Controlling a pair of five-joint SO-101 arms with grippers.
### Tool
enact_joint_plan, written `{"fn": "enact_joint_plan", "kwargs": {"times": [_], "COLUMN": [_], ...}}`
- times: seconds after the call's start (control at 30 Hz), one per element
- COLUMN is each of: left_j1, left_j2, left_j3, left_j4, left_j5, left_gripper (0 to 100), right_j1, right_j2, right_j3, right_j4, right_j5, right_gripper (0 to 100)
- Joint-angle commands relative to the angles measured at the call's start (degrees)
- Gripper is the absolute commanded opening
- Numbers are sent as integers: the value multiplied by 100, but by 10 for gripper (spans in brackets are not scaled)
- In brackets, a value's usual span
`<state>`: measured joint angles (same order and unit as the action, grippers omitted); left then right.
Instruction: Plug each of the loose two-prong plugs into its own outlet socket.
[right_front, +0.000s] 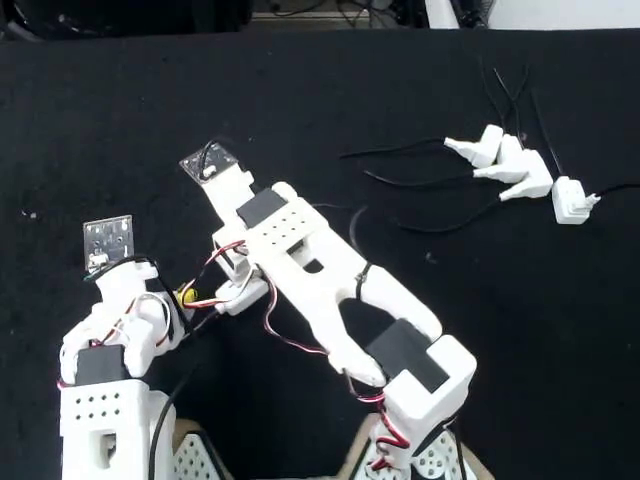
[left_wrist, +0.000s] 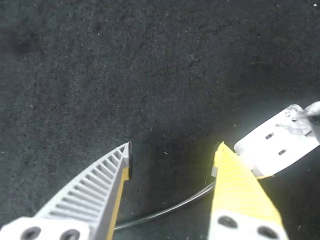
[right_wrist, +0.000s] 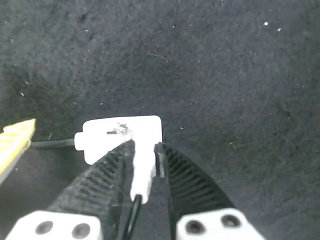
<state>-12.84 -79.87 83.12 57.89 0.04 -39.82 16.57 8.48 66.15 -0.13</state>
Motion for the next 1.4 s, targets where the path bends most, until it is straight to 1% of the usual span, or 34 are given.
{"fn": "enact_joint_plan", "kwargs": {"times": [0.0,0.17,0.3,0.5,0.67,0.87,1.1,1.37], "left_j1": [-48,-48,-48,-48,-48,-48,-48,-48], "left_j2": [-44,-44,-44,-44,-44,-44,-44,-44], "left_j3": [-75,-66,-75,-84,-84,-84,-84,-92], "left_j4": [18,18,18,18,18,18,18,18], "left_j5": [-44,-44,-44,-44,-44,-44,-44,-44], "left_gripper": [267,267,267,267,267,267,267,267], "right_j1": [-202,-202,-211,-273,-264,-264,-273,-387], "right_j2": [268,664,681,725,488,40,22,31], "right_j3": [84,-154,-435,-391,-127,92,233,242], "right_j4": [-281,-149,53,88,185,571,527,9], "right_j5": [202,237,237,378,387,422,448,457], "right_gripper": [11,11,11,11,11,11,11,11]}}
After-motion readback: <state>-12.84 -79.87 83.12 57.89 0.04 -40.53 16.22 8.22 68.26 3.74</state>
